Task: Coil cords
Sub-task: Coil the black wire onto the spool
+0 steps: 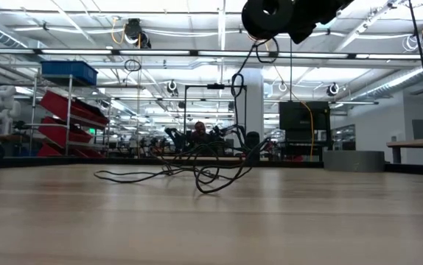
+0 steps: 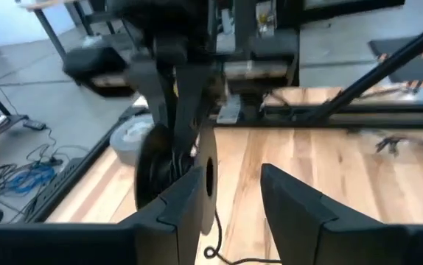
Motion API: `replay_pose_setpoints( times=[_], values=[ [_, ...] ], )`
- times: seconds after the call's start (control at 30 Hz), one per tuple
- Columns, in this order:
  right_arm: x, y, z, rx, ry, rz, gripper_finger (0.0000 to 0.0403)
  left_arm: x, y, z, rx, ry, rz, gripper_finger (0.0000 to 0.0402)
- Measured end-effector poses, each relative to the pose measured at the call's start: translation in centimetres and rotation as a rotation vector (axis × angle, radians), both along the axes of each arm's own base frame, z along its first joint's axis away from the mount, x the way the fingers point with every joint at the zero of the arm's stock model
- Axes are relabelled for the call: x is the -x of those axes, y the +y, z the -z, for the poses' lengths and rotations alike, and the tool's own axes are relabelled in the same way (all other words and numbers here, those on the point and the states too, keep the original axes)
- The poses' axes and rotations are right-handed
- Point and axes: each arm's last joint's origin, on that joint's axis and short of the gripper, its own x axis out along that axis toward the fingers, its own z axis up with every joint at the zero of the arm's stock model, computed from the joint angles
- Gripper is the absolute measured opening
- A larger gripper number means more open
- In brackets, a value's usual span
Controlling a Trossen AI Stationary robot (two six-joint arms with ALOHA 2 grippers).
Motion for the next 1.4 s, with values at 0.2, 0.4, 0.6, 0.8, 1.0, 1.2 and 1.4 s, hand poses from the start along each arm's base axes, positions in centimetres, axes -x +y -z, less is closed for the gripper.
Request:
replay_pose_setpoints(
  times=[0.2, 0.4, 0.6, 0.8, 1.0, 1.2, 1.4],
  values=[
    [0.0, 0.0, 0.0, 0.000, 0.003, -0.001, 0.0000, 1.0, 0.1, -0.5, -0.014, 0.025, -0.074, 0.0141],
    [0.0, 0.0, 0.0, 0.004, -0.003, -0.001, 0.0000, 0.3, 1.1, 0.2, 0.052, 0.043, -0.049, 0.0141],
    [0.0, 0.0, 0.0, 0.004, -0.005, -0.002, 0.0000, -0.8, 1.9, 1.2, 0.067, 0.058, -0.045, 0.0141],
    [0.0, 0.0, 0.0, 0.004, -0.003, -0.002, 0.0000, -1.2, 1.8, 1.4, 0.069, 0.037, -0.039, 0.0141],
    [-0.1, 0.0, -0.1, 0.011, -0.009, -0.004, 0.0000, -1.2, 1.9, 1.4, 0.070, 0.037, -0.042, 0.0109],
    [-0.1, 0.0, -0.1, 0.011, -0.013, -0.004, 0.0000, -1.2, 1.9, 1.4, 0.067, 0.039, -0.043, 0.0014],
    [-0.2, 0.0, -0.2, 0.008, -0.031, 0.004, 0.0000, -1.2, 2.1, 1.4, 0.062, 0.038, -0.053, 0.0008]
  ],
)
